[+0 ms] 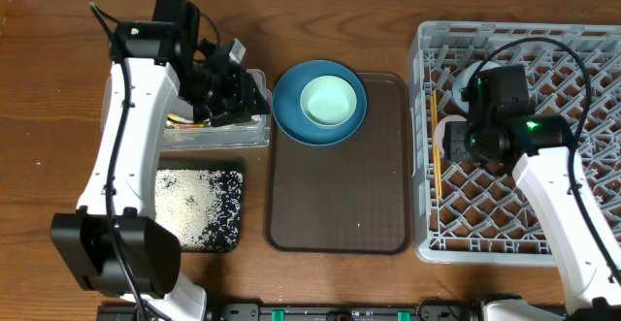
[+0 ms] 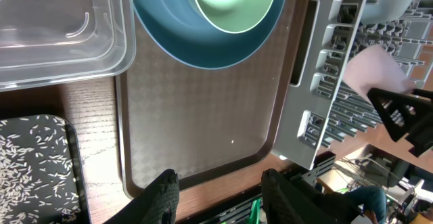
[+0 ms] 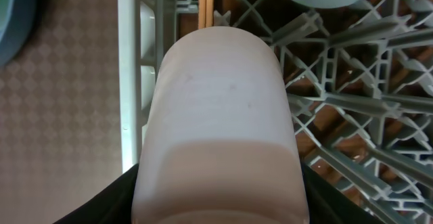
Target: Sort waste into correct bins and load items into the dishwasher rack
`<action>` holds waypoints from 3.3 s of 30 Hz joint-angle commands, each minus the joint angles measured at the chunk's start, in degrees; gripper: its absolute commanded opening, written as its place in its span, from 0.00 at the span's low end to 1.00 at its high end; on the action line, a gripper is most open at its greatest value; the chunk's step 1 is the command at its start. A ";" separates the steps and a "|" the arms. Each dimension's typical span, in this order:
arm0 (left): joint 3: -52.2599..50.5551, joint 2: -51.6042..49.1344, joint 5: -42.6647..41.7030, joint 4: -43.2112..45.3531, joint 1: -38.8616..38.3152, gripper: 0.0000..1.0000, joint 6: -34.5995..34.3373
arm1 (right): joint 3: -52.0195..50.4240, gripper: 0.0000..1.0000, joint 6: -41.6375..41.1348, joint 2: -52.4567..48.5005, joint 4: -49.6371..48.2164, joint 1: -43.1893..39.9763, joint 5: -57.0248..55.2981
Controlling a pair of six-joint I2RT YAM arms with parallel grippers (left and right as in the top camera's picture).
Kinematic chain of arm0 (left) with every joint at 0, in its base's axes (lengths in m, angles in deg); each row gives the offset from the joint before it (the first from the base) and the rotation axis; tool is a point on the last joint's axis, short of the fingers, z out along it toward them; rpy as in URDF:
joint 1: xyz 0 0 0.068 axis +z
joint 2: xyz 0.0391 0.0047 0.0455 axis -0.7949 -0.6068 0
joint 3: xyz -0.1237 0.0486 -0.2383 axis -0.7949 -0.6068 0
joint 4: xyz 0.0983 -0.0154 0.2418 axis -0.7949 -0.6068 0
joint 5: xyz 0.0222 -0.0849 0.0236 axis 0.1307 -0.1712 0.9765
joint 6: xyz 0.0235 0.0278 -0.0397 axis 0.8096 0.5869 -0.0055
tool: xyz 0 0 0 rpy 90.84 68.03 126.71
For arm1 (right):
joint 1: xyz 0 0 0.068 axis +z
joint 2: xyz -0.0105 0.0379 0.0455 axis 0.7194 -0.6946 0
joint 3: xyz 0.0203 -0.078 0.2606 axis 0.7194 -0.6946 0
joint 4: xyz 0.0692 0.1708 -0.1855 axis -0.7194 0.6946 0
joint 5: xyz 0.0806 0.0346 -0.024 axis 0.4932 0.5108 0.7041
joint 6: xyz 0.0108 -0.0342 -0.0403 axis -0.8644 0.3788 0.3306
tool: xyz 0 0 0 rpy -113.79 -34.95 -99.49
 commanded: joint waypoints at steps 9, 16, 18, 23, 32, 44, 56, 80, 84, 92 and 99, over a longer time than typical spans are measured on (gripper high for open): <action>-0.31 -0.31 0.72 -0.17 -0.11 0.43 0.37 | -1.40 0.85 -0.31 0.35 -1.42 -0.07 0.22; -0.31 -0.31 0.70 -0.15 -0.11 0.43 0.33 | -1.31 0.88 -0.31 0.35 -1.99 -0.09 0.22; -0.31 -0.31 0.70 -0.09 -0.13 0.43 -0.17 | -0.70 0.88 -0.33 0.35 -2.23 -0.17 0.26; -0.31 -0.31 0.72 1.79 -2.27 0.43 -1.97 | 3.08 0.89 -0.33 0.37 -1.75 -0.17 0.28; -0.31 -0.33 18.93 11.91 -15.87 0.51 -12.96 | 7.17 0.99 -0.35 0.35 -2.08 -0.15 0.22; -0.35 -4.66 41.90 22.53 -25.42 0.64 -22.38 | 7.17 0.99 -0.35 0.35 -0.70 -0.15 0.22; -0.35 -15.85 41.35 27.19 -25.09 0.57 -24.26 | 7.17 0.99 -1.88 0.35 -0.72 -0.07 1.73; -0.44 -23.28 41.40 31.36 -24.33 0.55 -24.81 | 7.17 0.99 -1.88 0.35 -0.72 -0.07 1.73; -0.48 -23.28 41.35 30.95 -24.46 0.50 -24.81 | 7.17 0.99 -1.88 0.35 -0.72 -0.07 1.73; -4.52 -23.30 41.38 33.35 -24.55 0.33 -24.81 | 7.17 0.99 -1.88 0.35 -0.72 -0.07 1.73; -4.50 -22.82 41.38 33.29 -24.44 0.16 -24.79 | 7.17 0.99 -1.88 0.35 -0.72 -0.07 1.73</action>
